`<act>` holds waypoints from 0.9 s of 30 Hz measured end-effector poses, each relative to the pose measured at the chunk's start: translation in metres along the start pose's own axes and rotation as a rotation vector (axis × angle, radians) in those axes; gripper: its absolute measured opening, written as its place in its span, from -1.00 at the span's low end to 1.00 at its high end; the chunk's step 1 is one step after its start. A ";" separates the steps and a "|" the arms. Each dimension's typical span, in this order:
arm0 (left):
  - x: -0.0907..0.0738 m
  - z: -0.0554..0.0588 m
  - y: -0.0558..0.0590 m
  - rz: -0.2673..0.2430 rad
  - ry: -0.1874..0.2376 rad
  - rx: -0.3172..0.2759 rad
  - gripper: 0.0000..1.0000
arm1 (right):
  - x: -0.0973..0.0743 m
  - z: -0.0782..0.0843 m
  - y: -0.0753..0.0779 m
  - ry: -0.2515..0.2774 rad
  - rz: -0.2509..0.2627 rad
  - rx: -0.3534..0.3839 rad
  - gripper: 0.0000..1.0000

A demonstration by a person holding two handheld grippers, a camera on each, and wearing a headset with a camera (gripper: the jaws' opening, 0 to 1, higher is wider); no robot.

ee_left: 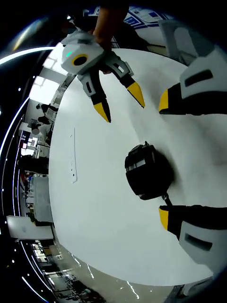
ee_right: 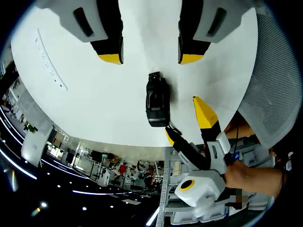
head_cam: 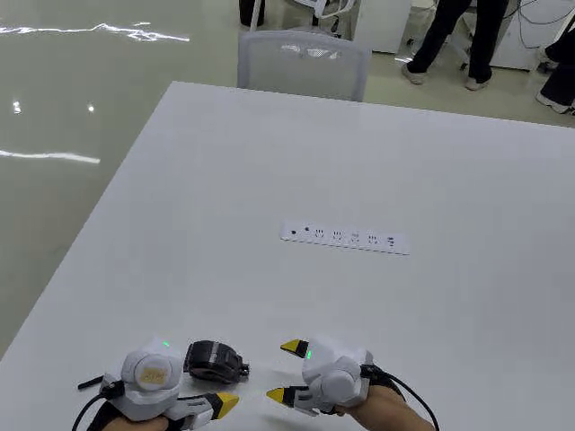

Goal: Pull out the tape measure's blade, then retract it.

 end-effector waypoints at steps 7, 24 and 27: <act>-0.009 0.003 0.004 0.022 0.013 0.032 0.60 | -0.028 0.009 -0.003 -0.008 0.098 0.100 0.11; -0.040 0.004 0.020 0.095 0.072 0.100 0.81 | -0.084 0.023 -0.036 0.001 0.232 0.279 0.53; -0.044 0.008 0.021 0.117 0.083 0.121 0.86 | -0.090 0.024 -0.042 0.013 0.248 0.308 0.60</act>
Point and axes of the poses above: the centre of the closed fingertips' face, and the gripper's own axes: x roughly forward along the fingers, y roughly to its right, z roughly out of its underside, the point moved 5 cm from there along -x, roughly backward along the fingers, and after that the axes turned 14 degrees about -x, right-handed, at the moved point
